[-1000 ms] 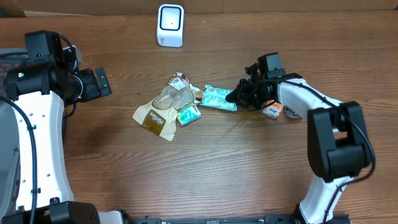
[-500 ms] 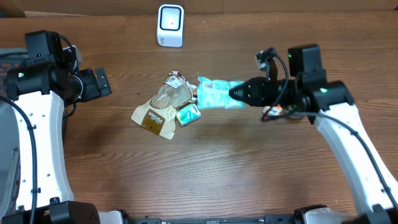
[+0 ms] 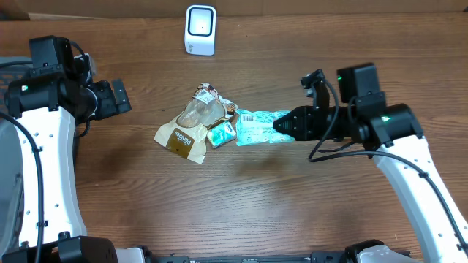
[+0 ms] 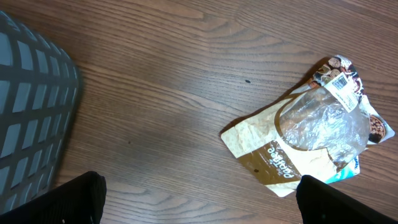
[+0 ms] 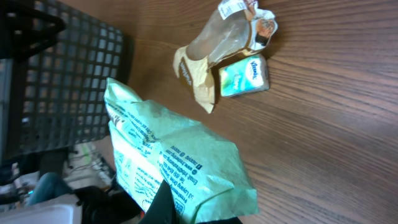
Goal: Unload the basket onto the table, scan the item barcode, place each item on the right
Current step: 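Hold the wipes pack under the white scanner with the right gripper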
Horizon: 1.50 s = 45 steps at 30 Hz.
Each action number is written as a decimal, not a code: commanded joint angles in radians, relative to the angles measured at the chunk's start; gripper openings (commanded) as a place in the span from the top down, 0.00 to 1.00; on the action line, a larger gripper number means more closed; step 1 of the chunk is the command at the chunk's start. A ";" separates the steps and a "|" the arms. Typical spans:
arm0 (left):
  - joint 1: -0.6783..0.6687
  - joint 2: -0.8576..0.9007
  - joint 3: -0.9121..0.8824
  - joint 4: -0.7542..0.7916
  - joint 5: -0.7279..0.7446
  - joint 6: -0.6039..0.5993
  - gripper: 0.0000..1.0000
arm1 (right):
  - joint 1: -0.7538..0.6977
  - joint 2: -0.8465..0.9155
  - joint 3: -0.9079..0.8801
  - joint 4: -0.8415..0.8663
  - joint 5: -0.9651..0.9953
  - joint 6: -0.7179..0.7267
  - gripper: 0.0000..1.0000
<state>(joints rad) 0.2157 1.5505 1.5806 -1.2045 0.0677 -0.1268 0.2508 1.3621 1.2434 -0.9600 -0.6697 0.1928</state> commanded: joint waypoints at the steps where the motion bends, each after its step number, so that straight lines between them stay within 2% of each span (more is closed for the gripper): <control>1: -0.007 -0.006 0.006 0.001 0.003 0.012 0.00 | 0.068 -0.017 0.034 0.015 0.163 0.131 0.96; 4: -0.007 -0.006 0.006 0.001 0.003 0.012 0.00 | 0.105 0.037 0.126 -0.025 0.220 0.148 0.96; 7: -0.007 -0.006 0.006 0.001 0.003 0.012 0.00 | 0.135 0.152 0.299 -0.122 0.283 0.137 0.96; 10: -0.007 -0.006 0.006 0.001 0.003 0.012 0.00 | 0.176 0.311 0.541 -0.237 0.349 0.087 0.96; 14: -0.007 -0.006 0.006 0.001 0.003 0.012 0.00 | 0.223 0.550 0.919 -0.368 0.537 0.068 0.96; 18: -0.007 -0.006 0.006 0.001 0.003 0.012 0.00 | 0.254 0.753 1.189 -0.342 0.780 0.011 0.96; 26: -0.007 -0.006 0.006 0.001 0.003 0.012 0.00 | 0.311 0.959 1.210 0.076 1.165 -0.271 0.96; 30: -0.007 -0.006 0.006 0.001 0.003 0.012 0.00 | 0.318 1.023 1.210 0.274 1.173 -0.506 0.96; 36: -0.006 -0.006 0.006 0.001 0.003 0.012 0.00 | 0.322 1.071 1.209 0.511 1.147 -0.757 0.96; 40: -0.007 -0.006 0.006 0.001 0.003 0.012 0.00 | 0.323 1.117 1.209 0.626 1.131 -0.950 0.96; 43: -0.007 -0.006 0.006 0.001 0.003 0.012 0.00 | 0.326 1.160 1.209 0.658 1.081 -1.160 0.89; 45: -0.007 -0.006 0.006 0.001 0.003 0.012 0.00 | 0.331 1.186 1.209 0.665 1.065 -1.297 0.89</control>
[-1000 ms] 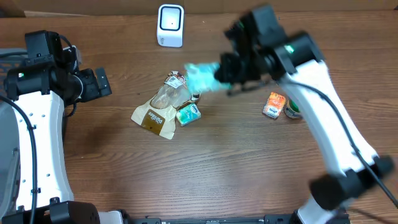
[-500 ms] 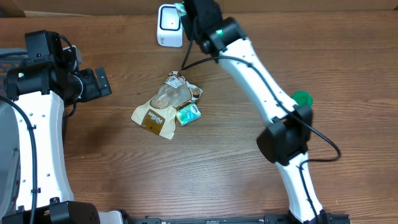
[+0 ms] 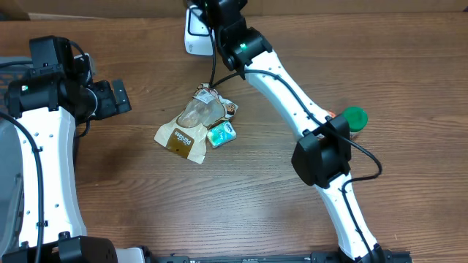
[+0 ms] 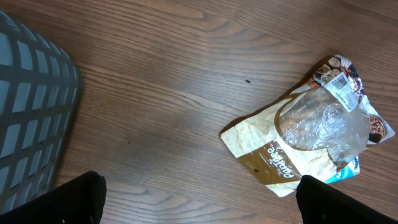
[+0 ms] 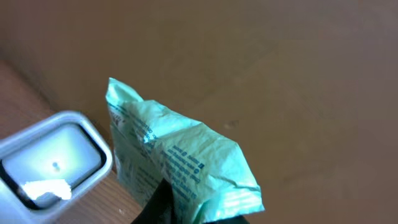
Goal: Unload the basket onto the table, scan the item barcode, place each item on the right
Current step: 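Hold the wipes pack under the white scanner with the right gripper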
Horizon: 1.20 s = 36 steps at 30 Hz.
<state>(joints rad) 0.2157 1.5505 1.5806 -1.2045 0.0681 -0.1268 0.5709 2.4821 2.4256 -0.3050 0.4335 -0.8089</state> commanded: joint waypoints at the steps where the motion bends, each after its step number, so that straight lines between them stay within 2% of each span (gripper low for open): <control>1: -0.007 -0.006 0.006 0.001 0.003 0.012 0.00 | 0.013 0.078 0.026 0.013 -0.039 -0.354 0.90; 3: -0.007 -0.006 0.006 0.001 0.003 0.012 0.00 | 0.019 0.101 0.026 0.032 -0.038 -0.439 0.93; 6: -0.007 -0.006 0.006 0.001 0.003 0.012 0.00 | 0.025 0.124 0.026 0.074 -0.031 -0.483 0.94; 24: -0.007 -0.006 0.006 0.001 0.003 0.012 0.00 | 0.032 0.126 0.026 0.225 0.065 -0.483 0.96; 36: -0.007 -0.006 0.006 0.001 0.003 0.012 0.01 | 0.038 0.125 0.026 0.230 0.093 -0.483 0.96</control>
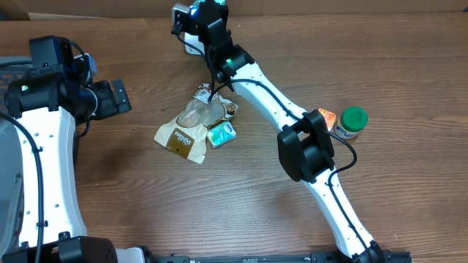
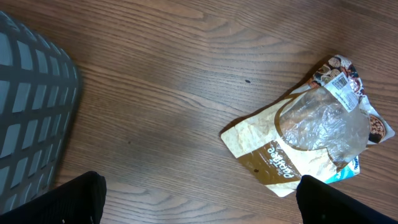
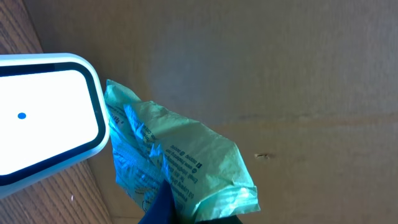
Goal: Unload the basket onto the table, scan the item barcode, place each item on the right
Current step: 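Hold the wipes pack under the white scanner with the right gripper, then carry the wipes pack right and set it beside the jar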
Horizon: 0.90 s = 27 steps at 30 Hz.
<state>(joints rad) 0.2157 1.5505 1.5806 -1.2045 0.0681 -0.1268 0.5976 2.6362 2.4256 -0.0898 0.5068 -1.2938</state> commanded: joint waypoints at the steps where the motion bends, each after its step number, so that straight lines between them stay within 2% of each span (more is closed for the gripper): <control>1: -0.007 -0.006 0.006 0.001 0.003 0.012 0.00 | 0.012 -0.029 0.026 0.014 0.020 0.003 0.96; 4: -0.007 -0.006 0.006 0.001 0.003 0.012 0.00 | 0.016 -0.043 0.026 0.009 0.018 0.073 0.96; 13: -0.007 -0.006 0.006 0.001 0.003 0.012 0.00 | 0.021 -0.214 0.026 -0.171 -0.040 0.499 0.94; 17: -0.007 -0.006 0.006 0.001 0.003 0.012 0.00 | 0.035 -0.338 0.026 -0.341 -0.041 0.770 0.96; 21: -0.007 -0.006 0.006 0.001 0.003 0.012 0.00 | 0.036 -0.485 0.026 -0.575 -0.056 1.179 0.96; 27: -0.007 -0.006 0.006 0.001 0.003 0.012 0.00 | -0.024 -0.660 0.026 -0.939 -0.248 1.526 0.96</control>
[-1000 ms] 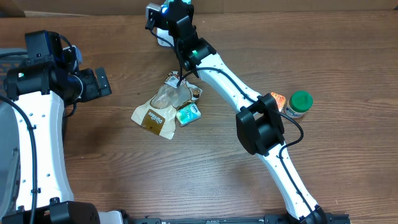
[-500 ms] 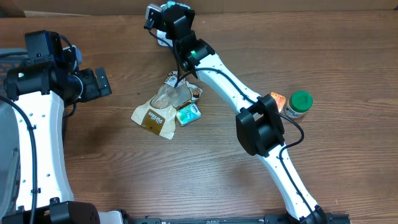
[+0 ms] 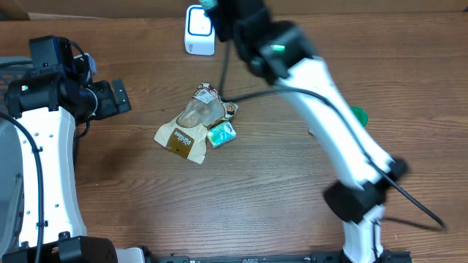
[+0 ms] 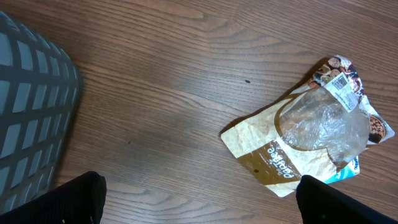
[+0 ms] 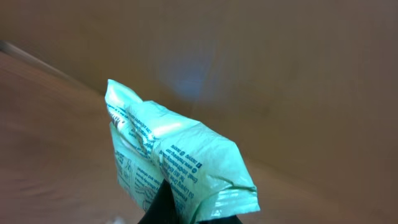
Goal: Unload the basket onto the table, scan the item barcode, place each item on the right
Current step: 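Carry the wipes pack right and set it beside the jar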
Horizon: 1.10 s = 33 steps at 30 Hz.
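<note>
My right gripper [image 5: 186, 211] is shut on a light green printed packet [image 5: 180, 158], held up before a blurred brown cardboard wall. In the overhead view the right arm [image 3: 314, 80] is motion-blurred and reaches to the table's back edge beside the white scanner [image 3: 199, 28]; the packet itself is hidden there. At the left my left gripper [image 4: 205, 202] stands open over bare wood, with nothing between its fingers.
A brown-and-clear snack bag [image 3: 189, 128] and a small teal pack [image 3: 221, 134] lie mid-table. A green-lidded jar [image 3: 357, 115] peeks out behind the right arm. A dark mesh basket [image 4: 31, 112] sits at the left edge.
The scanner's lit face has left the right wrist view, which now shows only blurred cardboard behind the packet. Overhead, the right arm's shape has shifted to the right. The left arm is unchanged.
My right gripper first held the green packet low over the table, right of the snack pile. Then it held it up at the back by the scanner, then right against the scanner's lit face. Now the packet faces cardboard, still gripped.
</note>
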Each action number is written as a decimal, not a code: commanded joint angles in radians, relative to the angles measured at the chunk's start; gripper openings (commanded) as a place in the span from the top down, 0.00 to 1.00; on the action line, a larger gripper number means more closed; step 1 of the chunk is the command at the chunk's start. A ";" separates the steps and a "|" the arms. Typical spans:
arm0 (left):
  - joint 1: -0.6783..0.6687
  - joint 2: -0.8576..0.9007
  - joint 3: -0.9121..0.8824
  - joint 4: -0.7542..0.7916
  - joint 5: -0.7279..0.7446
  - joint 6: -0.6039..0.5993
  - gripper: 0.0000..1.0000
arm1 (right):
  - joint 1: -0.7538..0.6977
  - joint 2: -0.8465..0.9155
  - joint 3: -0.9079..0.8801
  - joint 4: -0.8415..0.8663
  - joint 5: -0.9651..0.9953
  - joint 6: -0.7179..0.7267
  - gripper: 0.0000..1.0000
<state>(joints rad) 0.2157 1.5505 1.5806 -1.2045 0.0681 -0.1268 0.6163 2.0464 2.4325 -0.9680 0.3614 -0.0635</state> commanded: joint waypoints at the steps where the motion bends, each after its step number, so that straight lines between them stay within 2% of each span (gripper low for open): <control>1: -0.007 -0.006 0.006 0.001 0.003 0.012 0.00 | -0.064 -0.094 0.019 -0.126 -0.134 0.349 0.96; 7: -0.007 -0.006 0.006 0.001 0.003 0.012 0.00 | -0.202 -0.119 0.015 -0.434 -0.191 0.609 0.96; 12: -0.007 -0.006 0.006 0.001 0.003 0.012 0.00 | -0.292 -0.093 -0.091 -0.525 -0.192 0.692 0.96; 18: -0.007 -0.006 0.006 0.001 0.003 0.012 0.00 | -0.343 -0.088 -0.390 -0.409 -0.236 0.692 0.96; 23: -0.007 -0.006 0.006 0.001 0.003 0.012 0.00 | -0.379 -0.088 -0.640 -0.229 -0.235 0.689 0.96; 31: -0.007 -0.006 0.006 0.001 0.003 0.012 0.00 | -0.435 -0.088 -0.911 0.019 -0.224 0.684 0.96; 32: -0.007 -0.006 0.006 0.001 0.003 0.012 0.00 | -0.440 -0.088 -0.931 0.034 -0.224 0.684 0.94; 33: -0.007 -0.006 0.006 0.001 0.003 0.012 0.00 | -0.444 -0.088 -0.945 0.041 -0.225 0.684 0.88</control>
<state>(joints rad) 0.2157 1.5505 1.5806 -1.2045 0.0681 -0.1268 0.1898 1.9682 1.5284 -0.9546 0.1307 0.6106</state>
